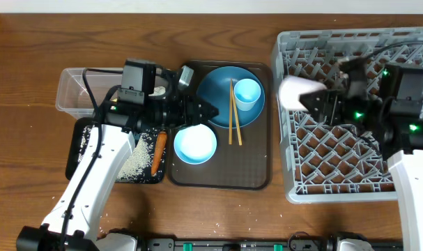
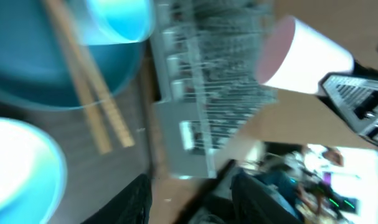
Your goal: Sort waste into correct bins and load items into the dishwasher rack
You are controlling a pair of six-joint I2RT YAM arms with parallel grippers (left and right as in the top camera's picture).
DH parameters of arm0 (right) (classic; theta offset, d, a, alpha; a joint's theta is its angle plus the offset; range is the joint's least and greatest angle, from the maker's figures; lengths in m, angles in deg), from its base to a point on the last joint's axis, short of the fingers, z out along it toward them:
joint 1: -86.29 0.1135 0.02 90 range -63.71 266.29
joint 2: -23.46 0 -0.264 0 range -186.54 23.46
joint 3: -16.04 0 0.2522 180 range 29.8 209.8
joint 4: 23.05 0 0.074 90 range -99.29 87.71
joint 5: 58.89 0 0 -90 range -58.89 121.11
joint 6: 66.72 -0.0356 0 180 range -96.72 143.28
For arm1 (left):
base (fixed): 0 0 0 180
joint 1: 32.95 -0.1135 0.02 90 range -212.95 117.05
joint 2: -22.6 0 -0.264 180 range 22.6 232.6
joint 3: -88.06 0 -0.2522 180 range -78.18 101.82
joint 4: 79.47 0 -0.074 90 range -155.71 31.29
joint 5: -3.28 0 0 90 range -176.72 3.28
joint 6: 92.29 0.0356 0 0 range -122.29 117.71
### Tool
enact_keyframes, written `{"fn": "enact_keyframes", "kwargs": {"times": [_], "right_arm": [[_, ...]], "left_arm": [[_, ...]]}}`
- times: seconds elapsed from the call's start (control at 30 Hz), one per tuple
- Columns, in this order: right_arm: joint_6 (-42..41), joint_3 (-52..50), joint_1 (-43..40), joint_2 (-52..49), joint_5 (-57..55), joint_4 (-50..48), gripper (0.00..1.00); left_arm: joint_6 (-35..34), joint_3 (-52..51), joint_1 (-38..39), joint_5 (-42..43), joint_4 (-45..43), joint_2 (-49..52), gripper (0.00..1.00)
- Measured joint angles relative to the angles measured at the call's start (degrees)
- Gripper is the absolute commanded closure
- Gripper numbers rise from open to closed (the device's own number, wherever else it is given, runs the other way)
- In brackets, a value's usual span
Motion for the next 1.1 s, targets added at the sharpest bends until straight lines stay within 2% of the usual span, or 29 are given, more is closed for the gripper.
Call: {"fn": "enact_keyframes", "kwargs": {"times": [0.17,0.33,0.7,1.03,1.1], "right_arm": [[-2.67,0.0,0.13,0.0,-11.1,5.44,0.68],[-3.78,0.0,0.85,0.0,-16.57,10.1,0.68],[-4.59,-0.39,4.61,0.0,-21.77,12.17,0.68],[-6.34,-6.95,6.95,-1.31,-25.29,6.95,0.67],[-6.58,-8.24,6.95,-1.7,-25.53,5.7,0.64]], "left_arm": [[0.98,0.0,0.0,-9.31,3.1,0.0,0.56],[1.42,0.0,0.0,-13.07,3.23,0.0,0.56],[1.44,0.0,0.0,-14.78,3.26,0.0,0.56],[1.44,0.0,0.0,-14.95,3.26,0.0,0.56],[1.44,0.0,0.0,-14.93,3.26,0.0,0.56]]}}
